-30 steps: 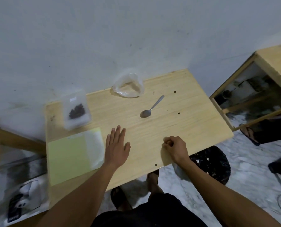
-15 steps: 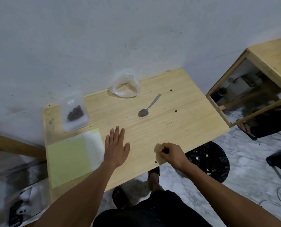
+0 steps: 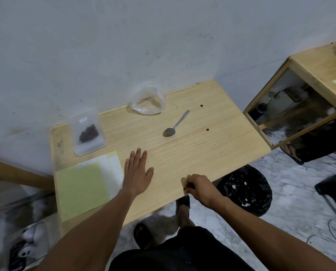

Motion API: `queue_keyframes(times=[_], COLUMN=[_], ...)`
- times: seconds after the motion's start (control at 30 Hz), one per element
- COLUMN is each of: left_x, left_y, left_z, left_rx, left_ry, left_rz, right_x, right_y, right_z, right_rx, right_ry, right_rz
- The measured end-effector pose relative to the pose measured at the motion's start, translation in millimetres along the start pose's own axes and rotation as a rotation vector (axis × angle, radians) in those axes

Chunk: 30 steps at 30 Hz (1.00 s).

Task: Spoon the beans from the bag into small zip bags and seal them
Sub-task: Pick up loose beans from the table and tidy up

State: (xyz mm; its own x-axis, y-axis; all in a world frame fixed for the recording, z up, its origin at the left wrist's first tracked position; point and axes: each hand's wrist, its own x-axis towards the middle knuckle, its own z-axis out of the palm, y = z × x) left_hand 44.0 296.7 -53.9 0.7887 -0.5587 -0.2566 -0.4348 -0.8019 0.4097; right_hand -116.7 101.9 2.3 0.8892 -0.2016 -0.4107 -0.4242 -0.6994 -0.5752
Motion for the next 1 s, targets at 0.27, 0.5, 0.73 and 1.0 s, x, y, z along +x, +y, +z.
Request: queue_keyframes(times=[0.27,0.5,0.73,1.0], left_x=[-1,-3,0,25], left_y=[3,5,17,45], left_z=[0,-3,-3,-1], left_rx=[0.007,-0.002,-0.007,0.039], left_ry=[0.01,0.014,0.046,0.154], left_rz=[-0.014,-0.024,-0.094,-0.197], right_x=[-2,3,11,50], right_y=[-2,-10,0,36], right_z=[0,0,-7,-68], right_rx=[0.019,-0.05,0.427,0.765], right_ry=[-0.029,-0.046,0.111,0.304], right_rz=[-0.025,-0.044,0.222,0.438])
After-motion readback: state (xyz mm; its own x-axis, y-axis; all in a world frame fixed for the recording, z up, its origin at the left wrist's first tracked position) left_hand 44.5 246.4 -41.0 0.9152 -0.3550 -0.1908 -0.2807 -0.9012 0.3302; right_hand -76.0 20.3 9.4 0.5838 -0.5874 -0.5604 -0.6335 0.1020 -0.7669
